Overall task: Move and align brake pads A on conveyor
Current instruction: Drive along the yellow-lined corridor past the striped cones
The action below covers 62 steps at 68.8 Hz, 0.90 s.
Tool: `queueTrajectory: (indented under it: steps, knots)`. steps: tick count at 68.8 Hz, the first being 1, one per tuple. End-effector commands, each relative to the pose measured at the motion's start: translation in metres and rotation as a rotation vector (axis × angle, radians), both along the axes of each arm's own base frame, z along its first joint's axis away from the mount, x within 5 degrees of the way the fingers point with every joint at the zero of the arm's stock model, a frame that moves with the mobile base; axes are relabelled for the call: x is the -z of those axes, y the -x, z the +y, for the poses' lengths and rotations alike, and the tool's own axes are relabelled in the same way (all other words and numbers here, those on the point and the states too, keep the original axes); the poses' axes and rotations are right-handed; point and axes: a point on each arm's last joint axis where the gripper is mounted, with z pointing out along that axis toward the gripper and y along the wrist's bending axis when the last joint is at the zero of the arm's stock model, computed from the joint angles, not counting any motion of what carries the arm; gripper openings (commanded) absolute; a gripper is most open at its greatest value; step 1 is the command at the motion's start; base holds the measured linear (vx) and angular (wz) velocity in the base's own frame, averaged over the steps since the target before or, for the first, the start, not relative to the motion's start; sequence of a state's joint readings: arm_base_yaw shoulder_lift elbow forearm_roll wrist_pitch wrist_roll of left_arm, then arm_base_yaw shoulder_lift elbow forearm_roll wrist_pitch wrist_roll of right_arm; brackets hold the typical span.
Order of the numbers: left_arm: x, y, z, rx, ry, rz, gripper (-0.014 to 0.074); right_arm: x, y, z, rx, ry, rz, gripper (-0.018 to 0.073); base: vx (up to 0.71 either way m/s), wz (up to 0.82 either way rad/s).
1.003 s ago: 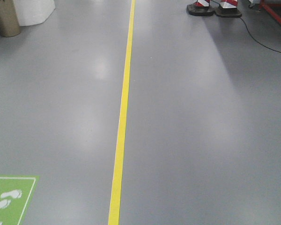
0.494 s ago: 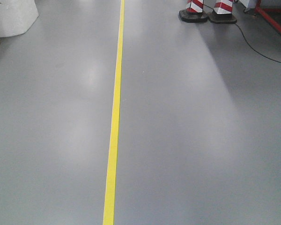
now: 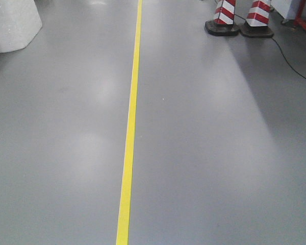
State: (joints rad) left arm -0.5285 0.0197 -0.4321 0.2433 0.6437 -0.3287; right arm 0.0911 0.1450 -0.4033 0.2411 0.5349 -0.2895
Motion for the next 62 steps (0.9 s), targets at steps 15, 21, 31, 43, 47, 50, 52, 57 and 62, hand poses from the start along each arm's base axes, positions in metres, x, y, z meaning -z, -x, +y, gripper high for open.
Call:
queueTrajectory:
  steps: [15, 21, 31, 43, 47, 50, 52, 57, 62]
  knots:
    - [-0.0154, 0.0006, -0.0012, 0.019, 0.038, -0.096, -0.0006, -0.0164, -0.0011, -0.0019, 0.026, -0.014, -0.105, -0.0002, 0.73, 0.07]
    - [-0.0154, 0.0006, -0.0012, 0.019, 0.038, -0.096, -0.0006, -0.0164, -0.0011, -0.0019, 0.026, -0.014, -0.105, -0.0002, 0.73, 0.04]
    - [-0.0154, 0.0006, -0.0012, 0.019, 0.038, -0.096, -0.0006, -0.0164, -0.0011, -0.0019, 0.026, -0.014, -0.105, -0.0002, 0.75, 0.01]
    - [-0.0154, 0.0006, -0.0012, 0.019, 0.038, -0.096, -0.0006, -0.0164, -0.0011, -0.0019, 0.026, -0.014, -0.105, -0.0002, 0.76, -0.06]
    - [-0.0154, 0.0006, -0.0012, 0.019, 0.038, -0.096, -0.0006, -0.0164, -0.0011, -0.0019, 0.026, -0.014, -0.105, -0.0002, 0.77, -0.1]
    - [-0.0154, 0.0006, -0.0012, 0.019, 0.038, -0.096, -0.0006, -0.0164, -0.0011, -0.0019, 0.026, -0.014, -0.105, -0.0002, 0.77, -0.11]
    - [-0.0154, 0.0006, -0.0012, 0.019, 0.038, -0.096, -0.0006, -0.0164, -0.0011, -0.0019, 0.026, -0.014, -0.105, -0.0002, 0.77, -0.12]
    - [-0.0154, 0.0006, -0.0012, 0.019, 0.038, -0.096, -0.0006, -0.0164, -0.0011, -0.0019, 0.026, -0.014, -0.105, -0.0002, 0.78, -0.13]
    - [-0.0154, 0.0006, -0.0012, 0.019, 0.038, -0.096, -0.0006, -0.0164, -0.0011, -0.0019, 0.026, -0.014, -0.105, -0.0002, 0.78, -0.13]
